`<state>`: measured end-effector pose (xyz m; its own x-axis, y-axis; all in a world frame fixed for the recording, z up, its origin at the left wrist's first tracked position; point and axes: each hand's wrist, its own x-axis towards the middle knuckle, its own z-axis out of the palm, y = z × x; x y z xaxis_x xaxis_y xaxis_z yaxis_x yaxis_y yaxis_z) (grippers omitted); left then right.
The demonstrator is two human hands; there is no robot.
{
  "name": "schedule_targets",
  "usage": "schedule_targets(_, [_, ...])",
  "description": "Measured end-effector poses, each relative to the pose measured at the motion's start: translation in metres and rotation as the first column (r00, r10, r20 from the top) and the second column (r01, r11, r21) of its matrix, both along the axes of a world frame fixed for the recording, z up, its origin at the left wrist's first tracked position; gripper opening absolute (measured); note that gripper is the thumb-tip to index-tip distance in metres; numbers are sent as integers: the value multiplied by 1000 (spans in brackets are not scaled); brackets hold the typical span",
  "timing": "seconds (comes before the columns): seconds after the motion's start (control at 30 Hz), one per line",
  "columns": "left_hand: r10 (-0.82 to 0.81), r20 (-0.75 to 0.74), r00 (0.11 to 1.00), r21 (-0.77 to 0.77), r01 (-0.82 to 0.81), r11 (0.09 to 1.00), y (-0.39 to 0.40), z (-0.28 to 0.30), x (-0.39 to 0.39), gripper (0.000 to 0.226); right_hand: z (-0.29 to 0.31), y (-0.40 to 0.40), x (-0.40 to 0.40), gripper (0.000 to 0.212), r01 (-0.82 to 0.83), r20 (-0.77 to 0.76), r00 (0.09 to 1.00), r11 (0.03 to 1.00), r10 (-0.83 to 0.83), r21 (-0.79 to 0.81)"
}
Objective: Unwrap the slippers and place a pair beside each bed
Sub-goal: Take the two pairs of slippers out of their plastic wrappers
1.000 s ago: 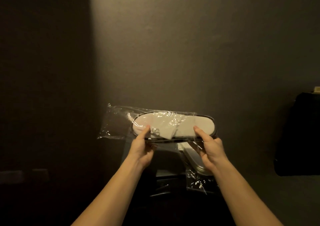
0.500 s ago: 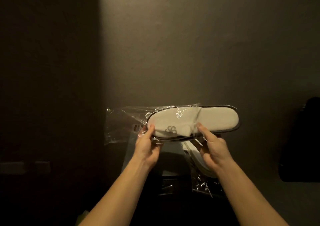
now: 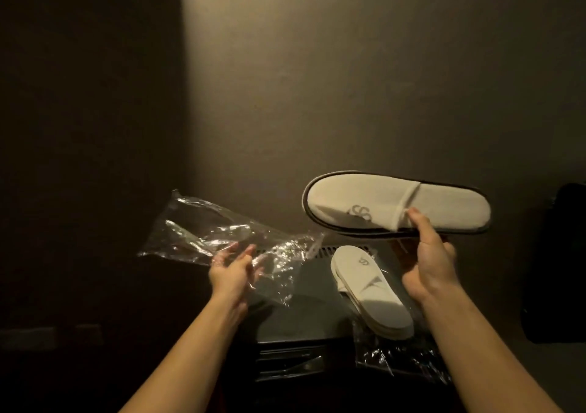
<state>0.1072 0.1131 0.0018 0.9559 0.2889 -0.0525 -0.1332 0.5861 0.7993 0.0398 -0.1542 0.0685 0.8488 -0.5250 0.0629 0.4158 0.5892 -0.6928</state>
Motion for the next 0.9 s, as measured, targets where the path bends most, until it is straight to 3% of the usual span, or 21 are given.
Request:
schedule_targets(0.07, [-36,-3,999,130,36,991,-17,0,-5,42,1,10,2,63,-51,8,999,999,51,-13])
schedule_targets(0.23, [-394,-103,913,261,407,875,-39,5,-12,42,-1,33,6,51,-227,-15,974,972,226,-54])
schedule_targets(0.4, [-412,-61,909,611,360,705,-23,-10,-15,59,-12,33,16,54,-346,-145,935,923,324,-170])
schedule_targets(0.47, [-355,-58,933,649,305,697,-19,-20,-2,70,-20,34,24,65,-367,-202,924,902,325,-226])
schedule_targets(0.57, [-249,-272,930,618,367,695,-13,-37,15,82,-28,45,33,88,-456,-311,879,830,362,-323])
schedule_targets(0.63, [-87,-232,969,725,232,648,-10,-36,3,75,-32,51,36,69,-518,-385,843,757,375,-397])
schedule_targets(0.7, [101,-48,994,795,-23,606,-6,-26,-19,57,-32,54,37,41,-563,-441,816,687,374,-460])
schedule_targets(0.73, [13,6,1000,721,-13,693,0,-26,-27,50,-32,56,37,36,-568,-456,812,668,363,-480])
schedule_targets(0.77, [-148,-39,988,597,142,789,3,-23,-35,52,-32,56,39,37,-569,-461,813,658,356,-494])
schedule_targets(0.8, [-373,-126,919,437,389,811,0,-14,-42,63,-34,56,43,39,-567,-463,815,646,349,-511])
schedule_targets(0.83, [-521,-205,829,333,559,759,-3,-2,-48,69,-35,58,46,40,-564,-461,818,634,343,-529])
schedule_targets(0.9, [-605,-256,754,380,654,654,-9,4,-52,56,-39,63,51,44,-550,-459,829,614,320,-567])
